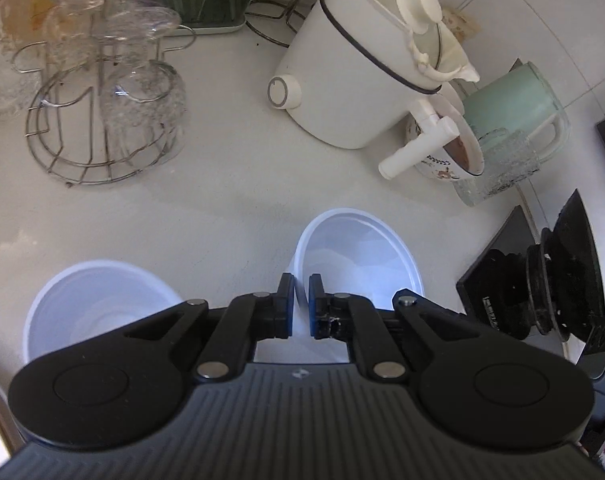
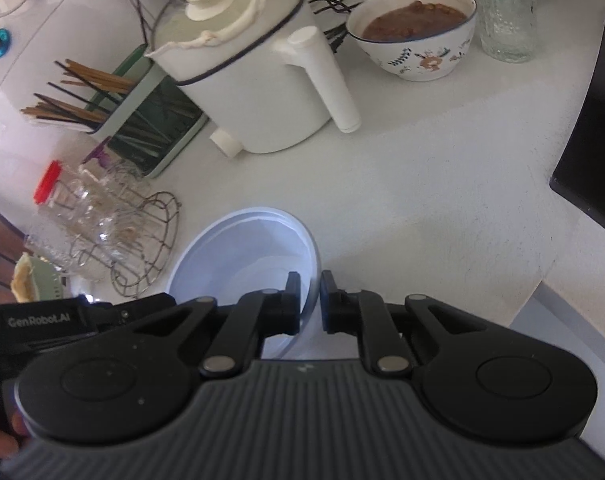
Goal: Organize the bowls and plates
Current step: 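Lift the plastic bowl and carry it toward the nested bowls, then lower the plastic bowl into the nested bowls on the plate stack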
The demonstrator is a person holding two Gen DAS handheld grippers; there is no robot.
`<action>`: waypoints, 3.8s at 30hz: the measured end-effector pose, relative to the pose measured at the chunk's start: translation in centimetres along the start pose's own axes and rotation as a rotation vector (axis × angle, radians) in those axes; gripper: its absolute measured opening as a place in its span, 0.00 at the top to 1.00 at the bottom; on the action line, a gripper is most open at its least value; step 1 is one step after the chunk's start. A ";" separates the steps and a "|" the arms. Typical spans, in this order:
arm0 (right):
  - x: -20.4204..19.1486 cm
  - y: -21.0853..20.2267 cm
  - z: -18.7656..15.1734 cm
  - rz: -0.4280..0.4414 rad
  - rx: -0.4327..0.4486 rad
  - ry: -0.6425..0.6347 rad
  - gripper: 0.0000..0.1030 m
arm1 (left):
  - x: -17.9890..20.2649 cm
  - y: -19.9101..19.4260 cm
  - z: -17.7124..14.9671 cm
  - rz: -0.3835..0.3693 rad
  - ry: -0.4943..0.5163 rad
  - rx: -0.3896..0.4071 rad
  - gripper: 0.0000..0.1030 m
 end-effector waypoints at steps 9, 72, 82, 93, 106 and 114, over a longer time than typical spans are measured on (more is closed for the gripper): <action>-1.9 -2.8 -0.7 0.017 -0.009 0.024 0.87 | -1.4 -3.4 -0.5 -0.073 -0.061 0.017 0.92; -11.8 4.3 -7.1 0.073 -0.325 -0.325 0.61 | -12.6 -9.6 -9.6 0.149 -0.306 0.049 0.55; -10.1 7.3 -9.1 0.069 -0.446 -0.193 0.64 | -11.8 -8.5 -9.7 0.117 -0.313 0.021 0.55; -7.9 6.3 -8.2 0.061 -0.437 -0.115 0.76 | -10.5 -7.7 -9.4 0.087 -0.285 0.017 0.47; -5.3 3.9 -7.6 0.040 -0.398 -0.077 0.78 | -9.9 -3.4 -9.9 0.027 -0.276 -0.069 0.48; -5.1 4.3 -8.1 0.024 -0.390 -0.103 0.78 | -10.7 -2.2 -10.4 0.020 -0.310 -0.075 0.48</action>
Point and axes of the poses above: each gripper's, at about its wrist camera, not at the fingertips, and y roughly the way its jaws point, x to its right, z to its top, the point moved 4 cm from there along y, roughly the way its jaws point, and after that the axes turned 12 degrees about y, right-handed, at the moved point
